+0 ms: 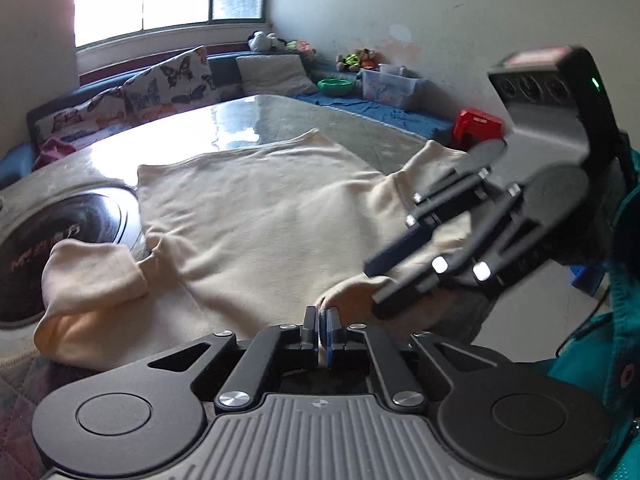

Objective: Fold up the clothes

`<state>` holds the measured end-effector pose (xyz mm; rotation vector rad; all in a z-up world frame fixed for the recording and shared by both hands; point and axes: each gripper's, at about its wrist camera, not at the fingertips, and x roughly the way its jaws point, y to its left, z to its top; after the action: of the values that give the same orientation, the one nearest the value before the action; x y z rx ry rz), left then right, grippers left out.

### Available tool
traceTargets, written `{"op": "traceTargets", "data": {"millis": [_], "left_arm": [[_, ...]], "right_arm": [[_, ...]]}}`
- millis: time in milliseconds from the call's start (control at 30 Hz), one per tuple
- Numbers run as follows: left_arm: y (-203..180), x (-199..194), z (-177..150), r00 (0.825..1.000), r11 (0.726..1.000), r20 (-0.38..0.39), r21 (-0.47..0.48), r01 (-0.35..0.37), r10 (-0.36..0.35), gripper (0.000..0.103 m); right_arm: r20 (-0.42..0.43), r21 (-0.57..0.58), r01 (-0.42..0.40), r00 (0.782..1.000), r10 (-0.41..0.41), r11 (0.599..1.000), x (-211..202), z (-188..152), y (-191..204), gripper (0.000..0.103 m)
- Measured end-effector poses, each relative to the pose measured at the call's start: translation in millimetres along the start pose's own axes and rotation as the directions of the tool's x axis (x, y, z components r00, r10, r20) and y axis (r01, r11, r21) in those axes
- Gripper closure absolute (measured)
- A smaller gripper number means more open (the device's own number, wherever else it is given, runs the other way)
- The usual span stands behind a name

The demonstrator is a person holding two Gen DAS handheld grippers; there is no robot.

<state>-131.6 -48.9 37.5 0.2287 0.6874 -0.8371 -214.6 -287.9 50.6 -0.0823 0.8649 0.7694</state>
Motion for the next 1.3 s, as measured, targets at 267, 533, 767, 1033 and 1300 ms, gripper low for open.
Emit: {"op": "traceTargets", "data": {"millis": [267,533,767,1033,1300], "left_arm": [[35.0,-7.9,19.0,0.971,0.974,0.091,-0.047,-0.22,0.223,0.085],[61.4,29.6,11.7,0.903,0.903,0.042,0.042,-0.428,0.427,0.067],[81.2,33.4,5.4,0.89,0.891,0.052,0.01,-0.454,0.453,0.098],[155.4,-27.5,-4.0,0.783,0.743,0.086,-0.393,-0.541,0.616,0.103],[88.5,-20.3,-3.5,0.907,0.919,0.149,-0.047,-0.391,0.394,0.086]], "right_arm": [[-0.032,-0.048,-0.042,0.999,0.04,0.998,-1.7,-4.5,6.6,0.066],[0.035,0.038,0.003,0.999,-0.005,0.999,-11.4,4.6,-15.1,0.066],[0.017,0.055,0.034,0.999,-0.035,0.998,-3.8,4.5,-23.5,0.066],[0.012,0.053,0.091,0.996,-0.091,0.994,0.4,6.3,-30.3,0.066],[-0.002,0.055,0.087,0.996,-0.088,0.995,3.4,9.8,-33.3,0.066]]}}
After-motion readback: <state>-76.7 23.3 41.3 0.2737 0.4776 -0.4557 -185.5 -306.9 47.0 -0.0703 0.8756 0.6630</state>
